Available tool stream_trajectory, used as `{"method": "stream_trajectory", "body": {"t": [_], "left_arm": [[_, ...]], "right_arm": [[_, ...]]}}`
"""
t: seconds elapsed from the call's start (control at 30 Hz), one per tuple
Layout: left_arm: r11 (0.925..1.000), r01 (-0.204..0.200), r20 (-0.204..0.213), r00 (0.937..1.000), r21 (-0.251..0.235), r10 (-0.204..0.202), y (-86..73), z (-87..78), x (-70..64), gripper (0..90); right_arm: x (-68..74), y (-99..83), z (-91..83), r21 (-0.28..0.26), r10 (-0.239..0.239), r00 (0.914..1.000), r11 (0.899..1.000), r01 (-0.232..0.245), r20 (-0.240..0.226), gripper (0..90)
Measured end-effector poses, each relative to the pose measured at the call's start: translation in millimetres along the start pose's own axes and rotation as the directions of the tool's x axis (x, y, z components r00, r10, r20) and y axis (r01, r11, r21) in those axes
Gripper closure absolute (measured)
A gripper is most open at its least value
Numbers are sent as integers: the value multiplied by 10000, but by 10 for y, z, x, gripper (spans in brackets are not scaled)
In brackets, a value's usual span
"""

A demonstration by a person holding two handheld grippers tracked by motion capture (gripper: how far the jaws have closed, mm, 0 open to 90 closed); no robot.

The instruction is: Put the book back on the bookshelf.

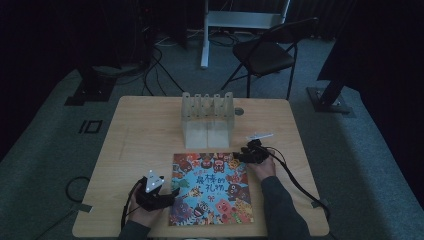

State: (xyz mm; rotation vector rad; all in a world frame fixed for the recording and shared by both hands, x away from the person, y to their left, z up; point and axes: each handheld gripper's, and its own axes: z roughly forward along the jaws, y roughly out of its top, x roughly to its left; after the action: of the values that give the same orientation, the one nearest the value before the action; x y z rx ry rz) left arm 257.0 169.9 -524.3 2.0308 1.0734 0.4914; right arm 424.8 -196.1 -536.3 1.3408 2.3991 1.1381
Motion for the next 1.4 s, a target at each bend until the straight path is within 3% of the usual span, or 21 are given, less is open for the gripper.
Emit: {"method": "stream_trajectory", "body": {"t": [0.27,0.73,0.97,1.27,1.4], "left_arm": [[9998,-161,482,9987,150,153,-38,-16,-240,198],[9968,-765,717,9946,233,747,-139,-71,-561,169],[9909,-1299,972,9873,363,1258,-177,-59,-737,144],[9902,-1363,1142,9846,289,1322,-237,-61,-864,127],[9847,-1701,1243,9785,371,1644,-260,-44,-931,118]], "right_arm": [[-49,-26,-34,-210,582,9978,9980,-589,-328,489],[-84,-18,-99,-549,1125,9915,9917,-1161,-647,521],[-95,8,-160,-791,1272,9880,9878,-1342,-878,532],[-77,59,-223,-927,1204,9883,9873,-1291,-934,535],[-75,76,-238,-924,1258,9872,9865,-1348,-979,535]]}}
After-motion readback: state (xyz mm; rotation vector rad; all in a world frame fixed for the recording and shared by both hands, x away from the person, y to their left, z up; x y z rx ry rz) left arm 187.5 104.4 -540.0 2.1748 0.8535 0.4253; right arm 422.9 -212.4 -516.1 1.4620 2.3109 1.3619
